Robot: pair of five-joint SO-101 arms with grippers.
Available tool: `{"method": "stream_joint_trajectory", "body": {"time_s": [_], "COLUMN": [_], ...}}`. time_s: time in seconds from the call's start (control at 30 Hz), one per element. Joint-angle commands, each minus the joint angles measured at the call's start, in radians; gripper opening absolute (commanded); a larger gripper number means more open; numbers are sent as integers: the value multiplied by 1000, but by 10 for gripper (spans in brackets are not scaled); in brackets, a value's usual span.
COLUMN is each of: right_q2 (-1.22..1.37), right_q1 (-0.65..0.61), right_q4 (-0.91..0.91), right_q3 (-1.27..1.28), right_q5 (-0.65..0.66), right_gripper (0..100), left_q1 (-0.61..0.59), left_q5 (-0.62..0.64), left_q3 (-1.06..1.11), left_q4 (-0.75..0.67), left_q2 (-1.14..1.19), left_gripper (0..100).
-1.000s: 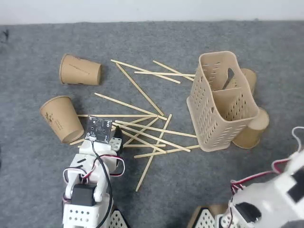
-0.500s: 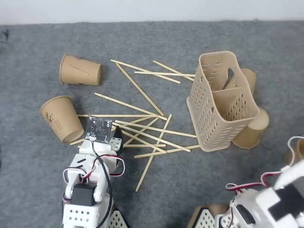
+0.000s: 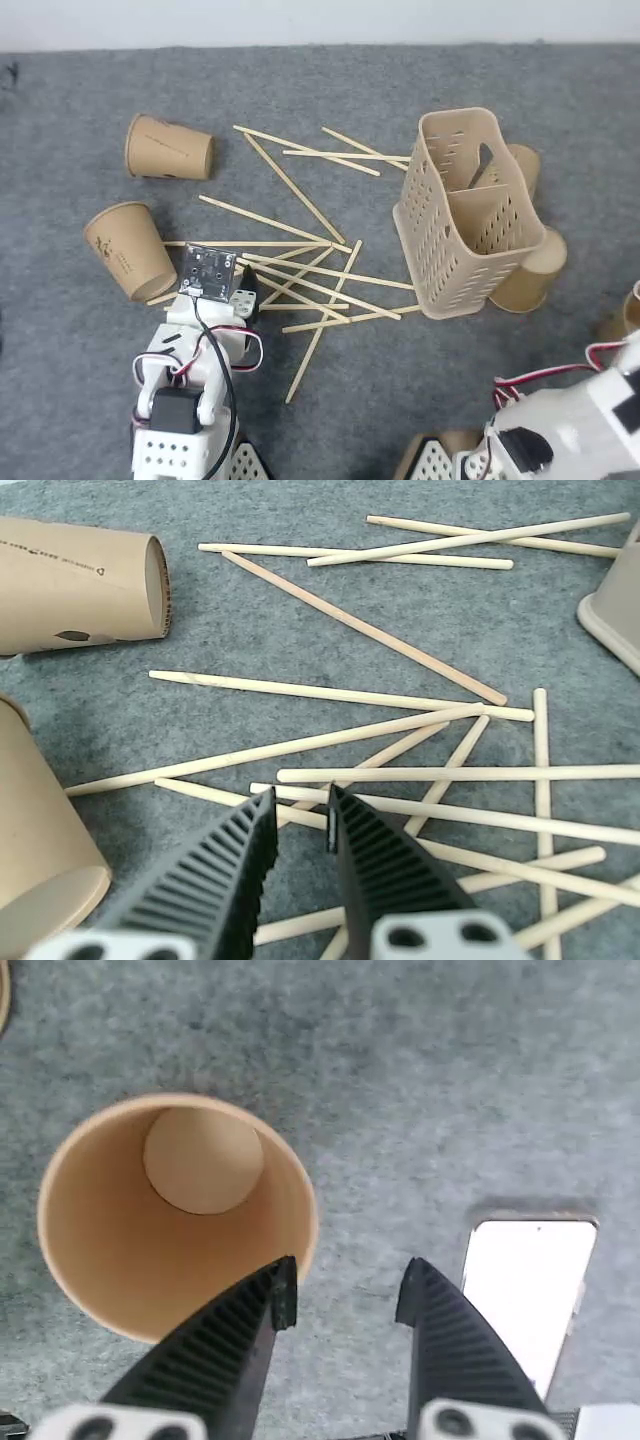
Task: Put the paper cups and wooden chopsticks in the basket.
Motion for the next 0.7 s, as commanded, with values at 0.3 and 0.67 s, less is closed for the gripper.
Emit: {"method": "stream_joint_trajectory", "body": {"time_s": [0.3,0.67], "right_q2": [189,-33], "right_q1": [-44,-85], "right_q4": [-136,-42], "right_q3": [-8,-186], "right_q5": [-55,-178], "right_gripper": [144,6], "left_q1": [5,6], "left_q5": [-9,-9], "left_q3": [-15,-15], "left_q4": [3,0], "left_q2": [-12,-12], "left_gripper": [91,91]}}
